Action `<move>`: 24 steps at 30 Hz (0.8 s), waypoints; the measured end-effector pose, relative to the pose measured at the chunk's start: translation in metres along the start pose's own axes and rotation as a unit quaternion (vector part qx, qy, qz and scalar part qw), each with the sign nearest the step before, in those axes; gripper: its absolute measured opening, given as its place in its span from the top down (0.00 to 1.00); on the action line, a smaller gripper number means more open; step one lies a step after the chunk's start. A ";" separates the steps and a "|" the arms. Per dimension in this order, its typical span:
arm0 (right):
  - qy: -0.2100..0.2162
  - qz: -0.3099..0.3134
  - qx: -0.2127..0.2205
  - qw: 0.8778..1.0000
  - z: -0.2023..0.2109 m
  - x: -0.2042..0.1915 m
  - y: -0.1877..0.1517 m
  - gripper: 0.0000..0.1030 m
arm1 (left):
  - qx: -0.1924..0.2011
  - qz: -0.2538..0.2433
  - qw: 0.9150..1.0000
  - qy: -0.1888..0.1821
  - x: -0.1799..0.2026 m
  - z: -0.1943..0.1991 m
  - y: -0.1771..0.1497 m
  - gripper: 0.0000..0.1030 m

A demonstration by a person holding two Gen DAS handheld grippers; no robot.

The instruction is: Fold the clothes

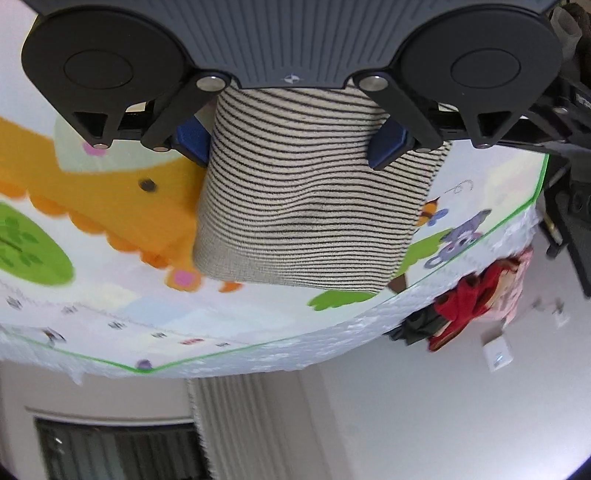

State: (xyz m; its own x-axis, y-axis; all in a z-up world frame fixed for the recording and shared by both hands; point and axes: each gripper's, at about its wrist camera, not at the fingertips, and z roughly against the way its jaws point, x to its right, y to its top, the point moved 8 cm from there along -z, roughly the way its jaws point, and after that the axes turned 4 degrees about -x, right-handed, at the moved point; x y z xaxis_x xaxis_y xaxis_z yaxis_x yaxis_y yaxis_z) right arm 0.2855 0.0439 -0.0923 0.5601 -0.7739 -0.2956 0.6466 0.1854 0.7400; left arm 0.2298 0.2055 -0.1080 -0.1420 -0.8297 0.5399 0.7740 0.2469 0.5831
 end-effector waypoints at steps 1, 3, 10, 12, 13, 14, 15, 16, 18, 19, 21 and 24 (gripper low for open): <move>0.002 -0.009 0.001 1.000 0.006 0.004 -0.003 0.11 | 0.002 0.000 1.000 0.000 0.001 0.002 0.001 0.15; 0.005 -0.013 0.003 1.000 0.018 0.009 -0.009 0.11 | 0.012 0.000 1.000 0.001 0.003 0.007 0.005 0.15; 0.051 -0.064 0.004 0.997 0.039 0.009 -0.022 0.09 | 0.054 -0.003 0.998 0.017 0.006 0.018 0.030 0.14; 0.034 -0.048 -0.010 0.998 0.031 0.007 -0.026 0.09 | 0.043 -0.008 0.999 0.028 0.005 0.003 0.031 0.14; 0.025 -0.041 -0.016 0.999 0.026 0.005 -0.029 0.10 | 0.037 -0.012 0.999 0.038 0.002 -0.005 0.030 0.14; 0.024 -0.035 -0.019 0.999 0.025 0.004 -0.029 0.10 | 0.031 -0.016 0.998 0.050 -0.001 -0.013 0.029 0.14; 0.026 -0.031 -0.019 0.999 0.024 0.003 -0.029 0.12 | 0.029 -0.015 0.998 0.051 -0.003 -0.016 0.027 0.13; 0.028 -0.027 -0.019 0.999 0.024 0.002 -0.029 0.14 | 0.028 -0.013 0.998 0.049 -0.005 -0.017 0.025 0.13; 0.030 -0.026 -0.004 0.999 0.027 0.004 -0.019 0.14 | 0.028 -0.011 0.998 0.047 -0.009 -0.019 0.022 0.13; 0.028 -0.033 0.008 0.999 0.030 0.008 -0.010 0.14 | 0.028 -0.012 0.998 0.046 -0.010 -0.018 0.022 0.13; 0.022 -0.055 0.028 0.998 0.034 0.017 0.008 0.14 | 0.028 -0.014 0.998 0.045 -0.011 -0.017 0.021 0.13; 0.008 -0.081 0.032 0.996 0.029 0.032 0.026 0.14 | 0.032 -0.022 0.998 0.044 -0.011 -0.017 0.019 0.12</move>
State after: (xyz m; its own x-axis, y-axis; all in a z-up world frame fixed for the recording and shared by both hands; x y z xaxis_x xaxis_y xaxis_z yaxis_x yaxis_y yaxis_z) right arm 0.3053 0.0066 -0.0649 0.4591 -0.7809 -0.4235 0.6953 0.0191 0.7185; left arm 0.2567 0.2107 -0.1130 -0.1185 -0.8802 0.4596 0.7264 0.2387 0.6445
